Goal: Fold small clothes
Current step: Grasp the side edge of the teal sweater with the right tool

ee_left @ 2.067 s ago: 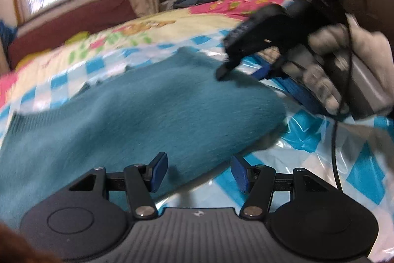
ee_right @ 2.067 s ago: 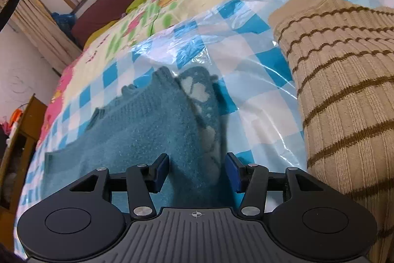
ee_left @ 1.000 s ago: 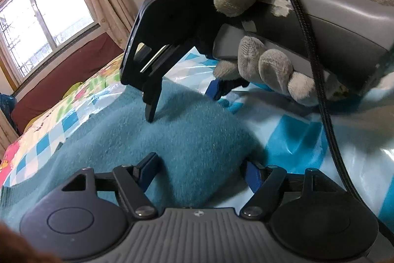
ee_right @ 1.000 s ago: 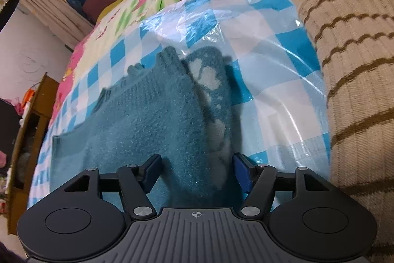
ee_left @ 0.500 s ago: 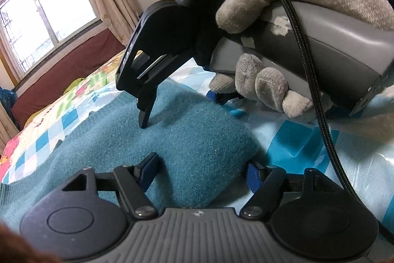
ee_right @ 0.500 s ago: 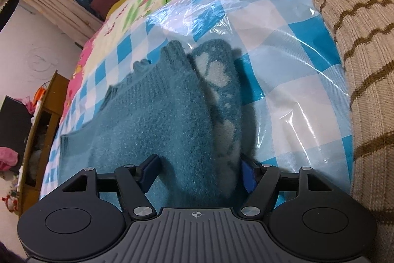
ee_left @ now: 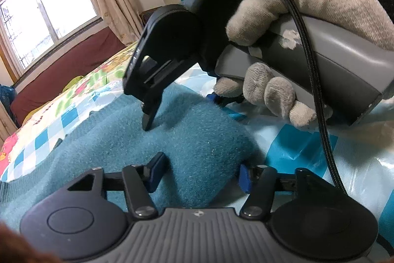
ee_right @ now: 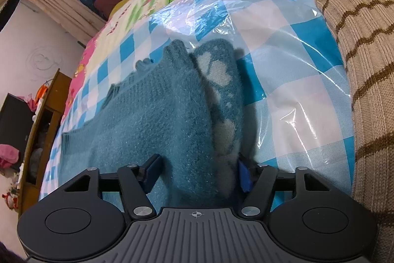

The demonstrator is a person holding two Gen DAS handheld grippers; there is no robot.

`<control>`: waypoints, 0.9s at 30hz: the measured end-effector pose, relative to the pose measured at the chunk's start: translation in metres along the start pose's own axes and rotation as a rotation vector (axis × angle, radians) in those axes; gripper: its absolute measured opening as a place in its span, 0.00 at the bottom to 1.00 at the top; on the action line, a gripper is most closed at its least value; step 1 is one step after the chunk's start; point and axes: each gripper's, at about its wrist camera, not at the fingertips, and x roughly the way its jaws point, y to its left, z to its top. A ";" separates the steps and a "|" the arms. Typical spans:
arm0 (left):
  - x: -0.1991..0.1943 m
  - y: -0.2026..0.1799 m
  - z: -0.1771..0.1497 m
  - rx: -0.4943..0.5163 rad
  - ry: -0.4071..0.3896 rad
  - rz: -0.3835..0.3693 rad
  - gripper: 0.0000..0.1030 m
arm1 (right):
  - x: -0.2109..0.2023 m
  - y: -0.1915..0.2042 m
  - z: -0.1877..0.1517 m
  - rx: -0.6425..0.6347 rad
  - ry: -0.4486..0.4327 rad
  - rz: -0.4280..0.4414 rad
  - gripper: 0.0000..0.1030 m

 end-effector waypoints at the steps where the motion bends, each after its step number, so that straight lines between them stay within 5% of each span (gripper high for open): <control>1: -0.001 0.001 0.000 -0.003 -0.002 0.000 0.55 | -0.001 0.000 0.000 0.001 -0.001 0.001 0.54; 14: -0.021 0.010 0.005 -0.049 -0.049 0.005 0.40 | -0.019 0.008 0.003 0.036 -0.031 0.012 0.32; 27: -0.009 -0.011 0.000 -0.003 -0.045 0.061 0.53 | -0.021 0.009 0.004 0.051 -0.025 0.004 0.30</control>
